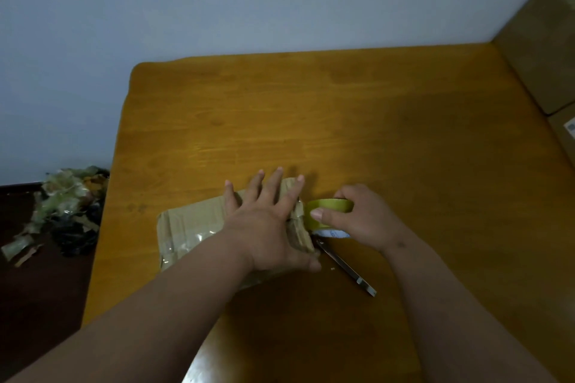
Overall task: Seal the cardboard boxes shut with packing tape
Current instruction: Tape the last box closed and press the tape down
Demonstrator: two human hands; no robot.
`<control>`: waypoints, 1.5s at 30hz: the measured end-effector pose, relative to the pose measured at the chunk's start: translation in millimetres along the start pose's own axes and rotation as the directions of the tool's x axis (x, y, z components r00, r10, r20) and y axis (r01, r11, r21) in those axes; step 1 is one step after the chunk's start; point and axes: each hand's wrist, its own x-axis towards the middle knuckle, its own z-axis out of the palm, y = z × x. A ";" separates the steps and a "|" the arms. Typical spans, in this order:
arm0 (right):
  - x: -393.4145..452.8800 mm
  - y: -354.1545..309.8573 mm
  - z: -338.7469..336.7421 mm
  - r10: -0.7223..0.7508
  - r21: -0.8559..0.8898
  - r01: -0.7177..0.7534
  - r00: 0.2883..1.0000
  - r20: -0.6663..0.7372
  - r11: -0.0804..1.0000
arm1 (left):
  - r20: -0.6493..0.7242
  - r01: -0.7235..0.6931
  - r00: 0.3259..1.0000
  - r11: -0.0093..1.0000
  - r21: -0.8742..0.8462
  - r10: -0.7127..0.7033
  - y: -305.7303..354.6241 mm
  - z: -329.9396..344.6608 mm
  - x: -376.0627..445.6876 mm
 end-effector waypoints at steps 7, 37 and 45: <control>-1.2 -2.5 4.1 0.016 0.087 -0.018 1.000 0.019 0.996 | 0.076 0.017 0.997 0.994 0.106 -0.025 15.6 -4.4 1.8; -28.1 -181.4 30.8 -0.488 0.868 0.100 0.855 0.175 0.486 | -0.179 -0.182 0.983 0.325 -0.928 0.038 -138.9 -43.8 -151.1; -32.6 -207.0 59.9 -0.491 0.870 0.083 0.849 0.194 0.487 | -0.345 -0.346 0.847 0.074 -0.935 -0.405 -112.8 -7.7 -160.1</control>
